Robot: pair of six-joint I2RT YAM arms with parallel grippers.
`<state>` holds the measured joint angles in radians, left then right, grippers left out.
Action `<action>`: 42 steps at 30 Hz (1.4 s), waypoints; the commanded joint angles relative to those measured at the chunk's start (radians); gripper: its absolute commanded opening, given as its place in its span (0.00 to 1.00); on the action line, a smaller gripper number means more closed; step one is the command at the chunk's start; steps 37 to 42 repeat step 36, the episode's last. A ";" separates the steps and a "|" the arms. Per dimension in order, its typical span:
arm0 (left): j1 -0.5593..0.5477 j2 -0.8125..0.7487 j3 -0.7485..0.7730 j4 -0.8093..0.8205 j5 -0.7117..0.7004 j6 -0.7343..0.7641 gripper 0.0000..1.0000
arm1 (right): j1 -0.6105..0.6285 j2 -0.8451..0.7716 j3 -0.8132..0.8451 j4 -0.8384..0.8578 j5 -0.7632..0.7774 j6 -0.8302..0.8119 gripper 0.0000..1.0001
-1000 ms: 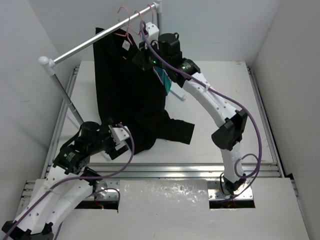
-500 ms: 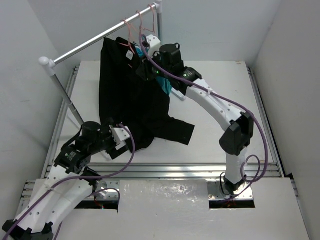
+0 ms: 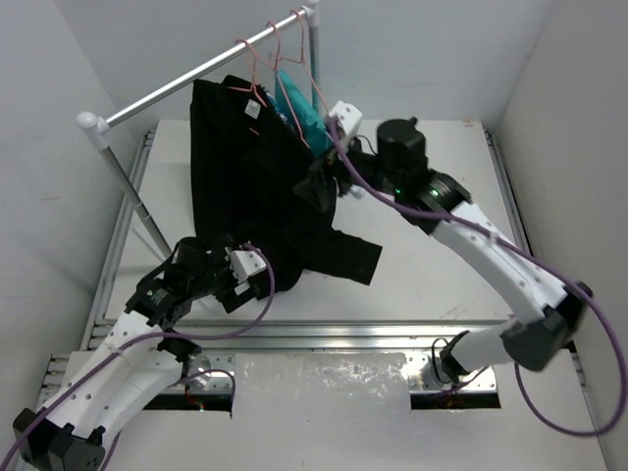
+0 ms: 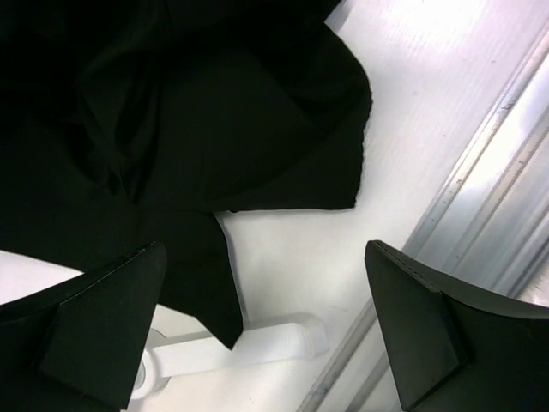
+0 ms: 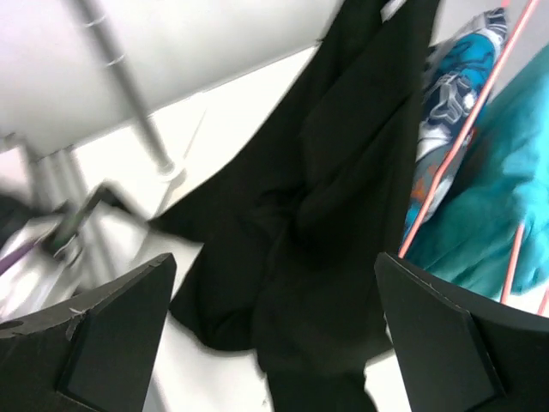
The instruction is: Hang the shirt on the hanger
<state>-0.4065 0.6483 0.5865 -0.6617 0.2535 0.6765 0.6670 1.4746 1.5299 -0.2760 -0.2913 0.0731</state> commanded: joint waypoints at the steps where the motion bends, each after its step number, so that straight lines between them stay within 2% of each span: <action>1: -0.006 -0.001 -0.045 0.102 -0.028 -0.003 0.99 | -0.029 -0.164 -0.144 -0.003 -0.103 -0.049 0.99; 3: -0.006 0.019 -0.083 0.164 -0.101 -0.021 0.99 | -0.059 -0.256 -0.259 -0.051 -0.082 -0.010 0.99; 5: -0.005 0.049 -0.099 0.216 -0.154 -0.043 1.00 | -0.142 -0.304 -0.356 -0.069 -0.045 0.058 0.99; 7: 0.000 0.103 -0.109 0.259 -0.197 -0.051 0.99 | -0.260 -0.350 -0.534 -0.036 -0.048 0.123 0.99; 9: 0.005 0.154 -0.116 0.292 -0.218 -0.057 1.00 | -0.326 -0.369 -0.697 0.056 -0.036 0.209 0.99; 13: 0.031 0.223 -0.149 0.413 -0.266 -0.061 0.99 | -0.492 -0.369 -0.917 0.256 0.052 0.347 0.99; 15: 0.061 0.257 -0.175 0.487 -0.284 -0.064 1.00 | -0.550 -0.353 -1.008 0.352 0.150 0.408 0.99; 17: 0.090 0.274 -0.188 0.533 -0.275 -0.074 0.99 | -0.569 -0.318 -1.043 0.377 0.270 0.442 0.99; 21: 0.184 0.310 -0.217 0.609 -0.260 -0.094 0.99 | -0.570 -0.260 -1.030 0.316 0.368 0.427 0.99; 27: 0.195 0.314 -0.211 0.631 -0.218 -0.111 1.00 | -0.570 -0.211 -1.010 0.285 0.487 0.455 0.99; 31: 0.195 0.329 -0.192 0.626 -0.214 -0.104 1.00 | -0.570 -0.174 -1.002 0.279 0.517 0.458 0.99; 36: 0.195 0.343 -0.189 0.623 -0.209 -0.097 1.00 | -0.570 -0.184 -1.057 0.380 0.458 0.430 0.99; 42: 0.195 0.343 -0.189 0.623 -0.209 -0.097 1.00 | -0.570 -0.184 -1.057 0.380 0.458 0.430 0.99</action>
